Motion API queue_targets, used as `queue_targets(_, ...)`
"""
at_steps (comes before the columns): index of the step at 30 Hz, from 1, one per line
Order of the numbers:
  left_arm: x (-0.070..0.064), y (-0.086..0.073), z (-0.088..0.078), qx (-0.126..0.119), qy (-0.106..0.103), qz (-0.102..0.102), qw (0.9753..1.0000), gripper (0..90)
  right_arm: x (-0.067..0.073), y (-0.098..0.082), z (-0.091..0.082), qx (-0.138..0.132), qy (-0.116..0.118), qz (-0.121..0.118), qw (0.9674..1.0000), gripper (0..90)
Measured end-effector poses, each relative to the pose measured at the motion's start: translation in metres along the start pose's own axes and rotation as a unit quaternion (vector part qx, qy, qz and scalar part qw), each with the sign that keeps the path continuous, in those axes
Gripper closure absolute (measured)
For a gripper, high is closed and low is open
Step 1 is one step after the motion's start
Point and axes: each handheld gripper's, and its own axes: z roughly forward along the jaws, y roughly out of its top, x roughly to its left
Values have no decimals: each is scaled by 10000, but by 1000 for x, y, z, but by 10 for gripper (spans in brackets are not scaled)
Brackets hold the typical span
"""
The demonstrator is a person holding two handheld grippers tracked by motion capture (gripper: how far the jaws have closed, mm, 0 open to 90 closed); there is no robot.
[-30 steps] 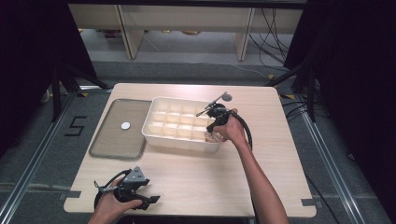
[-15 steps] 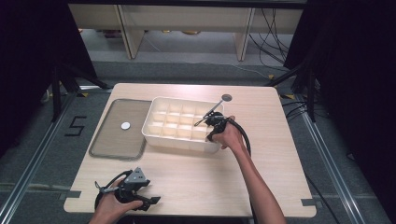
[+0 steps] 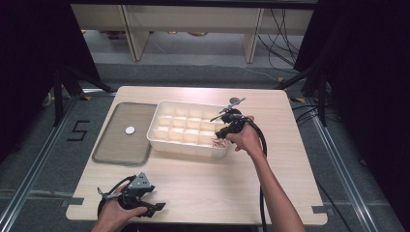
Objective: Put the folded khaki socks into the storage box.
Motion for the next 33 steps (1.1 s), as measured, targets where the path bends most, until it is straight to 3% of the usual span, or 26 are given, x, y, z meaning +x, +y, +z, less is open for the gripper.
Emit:
queue_targets(1, 0, 0, 0, 3, 3, -1, 10000, 243, 0, -1, -5, -198, 76, 33, 9998, 612)
queue_targets(2, 1, 0, 0, 10, 22, 81, 10000, 243, 0, -1, -5, -198, 76, 33, 9998, 612)
queue_targets(5, 2, -1, 0, -7, 49, -35, 10000, 242, 2, -4, -10, -543, 91, 54, 9985, 547)
queue_targets(6, 3, 0, -1, 32, 34, 67, 10000, 242, 3, -5, -12, -542, 111, 106, 9984, 533)
queue_targets(7, 3, 0, 0, -44, 36, -20, 10000, 242, 4, -6, -14, -553, 123, 134, 9983, 511)
queue_targets(12, 5, 0, -1, -5, 89, 52, 9999, 241, 8, -12, -18, -777, 155, 147, 9967, 422)
queue_targets(13, 4, -1, 0, -8, 86, -29, 10000, 241, 9, -13, -19, -800, 154, 147, 9966, 413)
queue_targets(15, 4, -1, 0, -16, 87, -36, 10000, 241, 16, -15, -23, -698, 222, 513, 9960, 393)
queue_targets(16, 4, -1, 0, -16, 81, -32, 10000, 241, 16, -17, -23, -806, 138, 354, 9960, 380)
queue_targets(21, 4, 0, -2, -24, 65, 15, 10000, 241, 22, -19, -28, -889, 242, 411, 9949, 354)
queue_targets(23, 5, 0, -2, -17, 109, 17, 9999, 241, 22, -20, -29, -935, 239, 310, 9949, 351)
queue_targets(24, 5, 0, -2, -15, 111, 16, 9999, 241, 20, -20, -28, -1054, 246, 132, 9940, 349)
queue_targets(33, 5, 0, -2, -24, 103, 20, 9999, 241, 22, -27, -30, -994, 250, 214, 9945, 349)
